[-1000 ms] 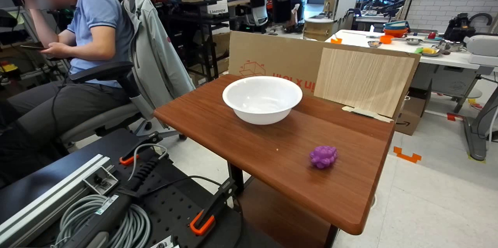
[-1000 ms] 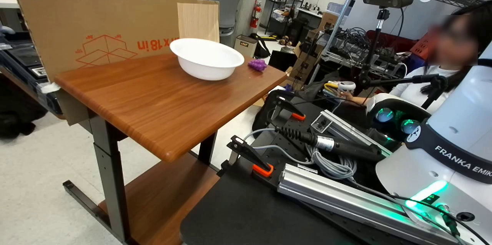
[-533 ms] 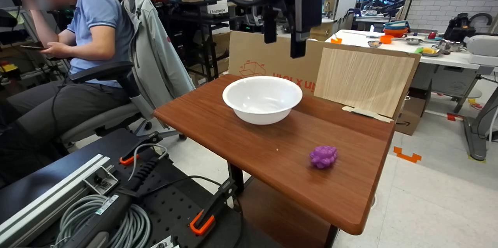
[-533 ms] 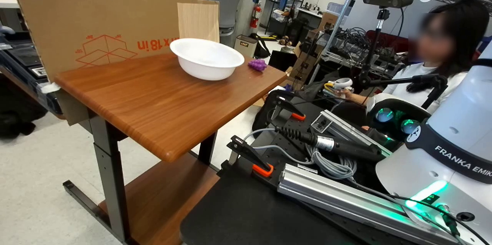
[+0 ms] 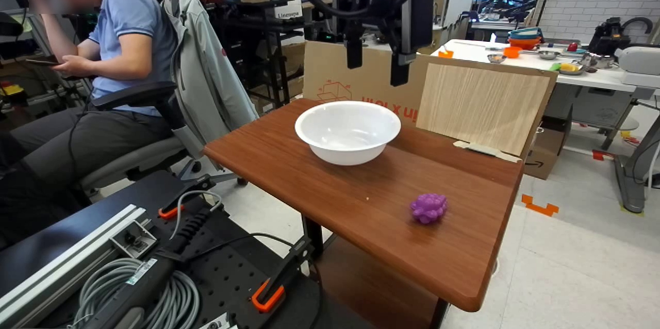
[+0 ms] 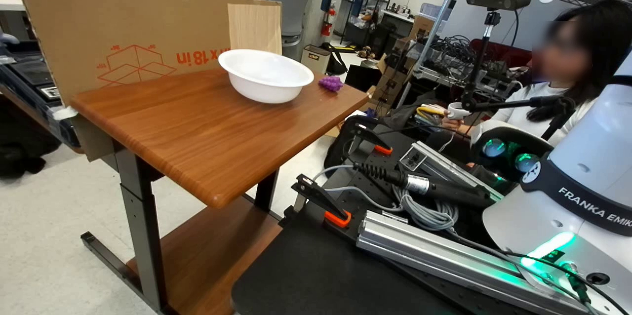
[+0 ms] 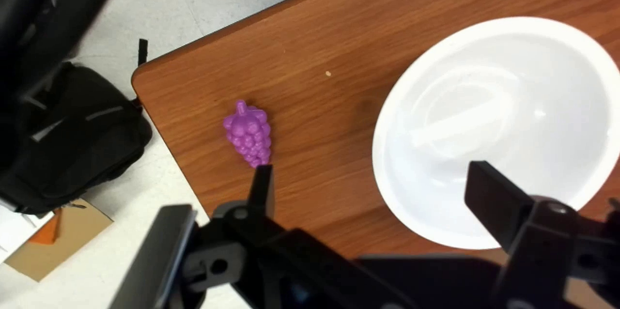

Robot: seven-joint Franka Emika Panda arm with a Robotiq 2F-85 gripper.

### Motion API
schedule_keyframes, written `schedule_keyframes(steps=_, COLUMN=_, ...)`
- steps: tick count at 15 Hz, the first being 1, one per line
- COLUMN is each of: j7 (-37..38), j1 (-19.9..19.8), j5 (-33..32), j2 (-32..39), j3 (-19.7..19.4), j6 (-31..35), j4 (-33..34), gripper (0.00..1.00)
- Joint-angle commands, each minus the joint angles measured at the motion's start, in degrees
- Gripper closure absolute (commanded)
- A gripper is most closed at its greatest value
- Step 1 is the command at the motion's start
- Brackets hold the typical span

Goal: Put the plastic grapes in the bowl

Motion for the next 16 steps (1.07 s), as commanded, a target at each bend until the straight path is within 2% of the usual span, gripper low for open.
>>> schedule_keyframes(steps=1, j7=-4.8, j1=0.16, j5=-0.77, j2=0.35, j3=-0.92, j6=5.45, j4=-3.34, gripper=0.0)
schedule_keyframes(steps=5, j7=-1.98, j1=-1.68, j5=-3.06, j2=2.43, j3=-3.34, j6=20.62, j4=-9.47, gripper=0.0)
schedule_keyframes(steps=8, j7=-0.14, j1=-3.3, j5=-5.98, j2=6.92, j3=-5.89, j6=25.38, j4=-8.58, gripper=0.0)
schedule_keyframes(steps=10, j7=1.2, j1=-3.6, j5=-8.38, j2=9.42, j3=-7.49, j6=26.09, j4=-7.03, gripper=0.0)
schedule_keyframes(steps=12, j7=1.23, j1=-3.45, j5=-8.87, j2=11.93, j3=-8.48, j6=24.1, j4=-4.13, gripper=0.0)
schedule_keyframes(steps=16, j7=-1.03, j1=-3.55, j5=-4.99, j2=16.86, j3=-8.11, j6=17.1, j4=2.97, gripper=0.0)
